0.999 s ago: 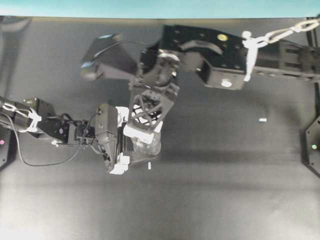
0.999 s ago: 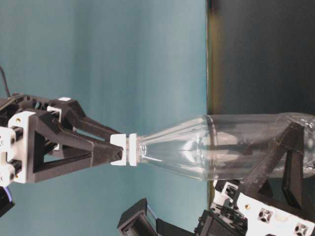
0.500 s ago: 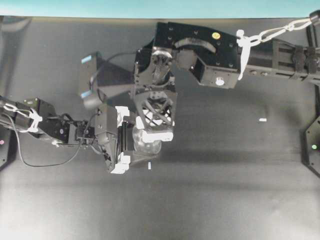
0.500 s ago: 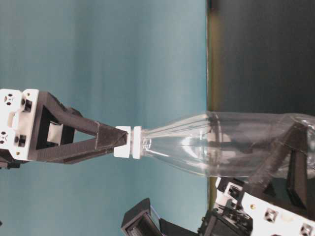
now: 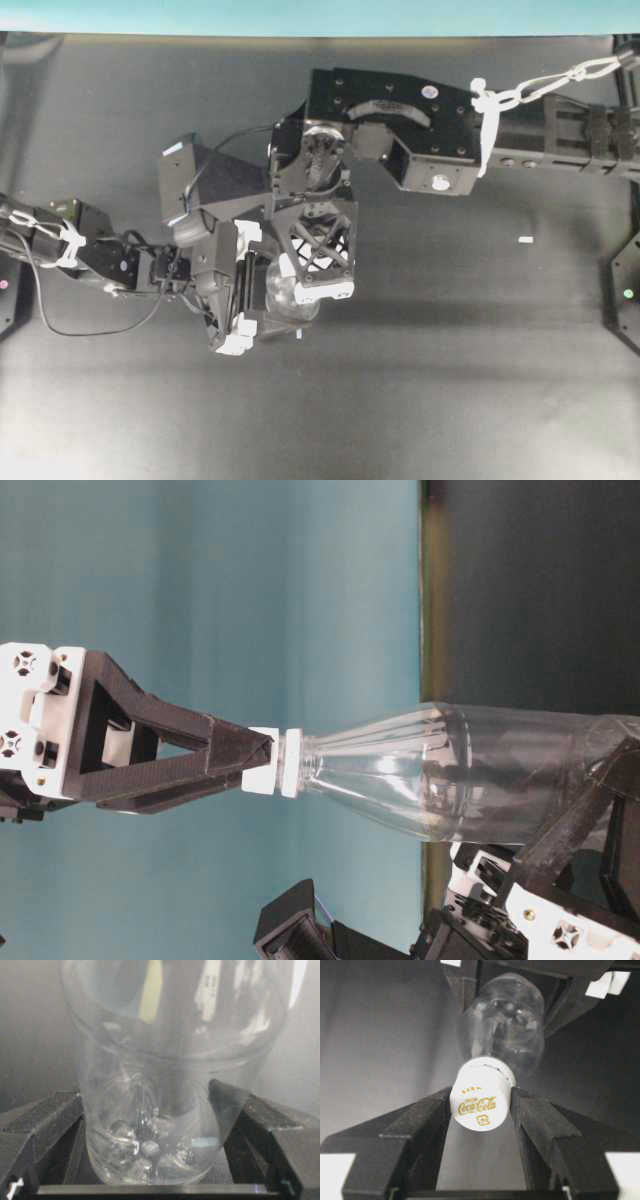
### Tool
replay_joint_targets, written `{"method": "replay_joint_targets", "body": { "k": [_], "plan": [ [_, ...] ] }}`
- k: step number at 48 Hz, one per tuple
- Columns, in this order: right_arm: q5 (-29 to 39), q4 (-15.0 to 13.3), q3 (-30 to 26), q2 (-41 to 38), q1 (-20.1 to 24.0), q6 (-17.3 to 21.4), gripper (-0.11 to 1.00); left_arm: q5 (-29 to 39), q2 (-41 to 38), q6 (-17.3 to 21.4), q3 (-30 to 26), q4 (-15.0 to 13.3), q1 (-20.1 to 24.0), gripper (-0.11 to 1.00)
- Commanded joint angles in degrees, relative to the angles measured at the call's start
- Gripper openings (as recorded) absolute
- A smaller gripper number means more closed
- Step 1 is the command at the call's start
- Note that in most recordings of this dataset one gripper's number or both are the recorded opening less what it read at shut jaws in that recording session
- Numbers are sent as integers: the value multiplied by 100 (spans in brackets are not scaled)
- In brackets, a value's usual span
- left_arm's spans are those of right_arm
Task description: Open the bottle cap by holding the bottle with the left arm and twisting the cap with the right arm.
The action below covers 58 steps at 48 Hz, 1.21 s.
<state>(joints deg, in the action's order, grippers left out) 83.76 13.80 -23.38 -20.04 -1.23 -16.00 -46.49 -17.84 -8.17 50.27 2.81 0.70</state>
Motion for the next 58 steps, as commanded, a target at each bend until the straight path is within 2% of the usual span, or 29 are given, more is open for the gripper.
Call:
{"method": "replay_joint_targets", "body": {
  "k": [1, 2, 8, 11, 15, 18, 27, 31, 37, 46, 48, 58],
  "plan": [
    [-44, 9, -26, 97, 193, 62, 39, -18, -18, -18, -26, -18, 35, 88],
    [-62, 9, -26, 105, 193, 88, 42, -18, -18, -18, -26, -26, 35, 88],
    [-343, 9, -26, 246, 220, 360, 75, -9, -18, -18, 0, -18, 26, 88],
    [-457, 9, -26, 343, 211, 510, 84, -18, -18, -18, 18, -18, 26, 88],
    [-492, 18, -18, 466, 193, 800, 84, -9, -18, -9, 26, -26, 26, 88],
    [-457, 44, -26, 527, 176, 1222, 83, -18, -18, -9, 26, -26, 26, 88],
    [53, 53, -18, 615, 9, 3586, 83, -18, -18, -9, 18, -26, 18, 88],
    [53, 26, -53, 589, -44, 4368, 83, -18, -9, -9, 18, -18, 9, 88],
    [-316, 26, -53, 562, -44, 4860, 83, -18, -9, -9, 26, -26, 9, 88],
    [-536, 18, 62, 483, -97, 6073, 83, -9, -9, -9, 26, -26, 9, 88],
    [-527, 9, 114, 457, -88, 6231, 83, -18, -18, -9, 18, -26, 9, 88],
    [-554, 0, 404, 422, -70, 6416, 83, -9, -18, -9, 26, -26, -18, 88]
  ]
}}
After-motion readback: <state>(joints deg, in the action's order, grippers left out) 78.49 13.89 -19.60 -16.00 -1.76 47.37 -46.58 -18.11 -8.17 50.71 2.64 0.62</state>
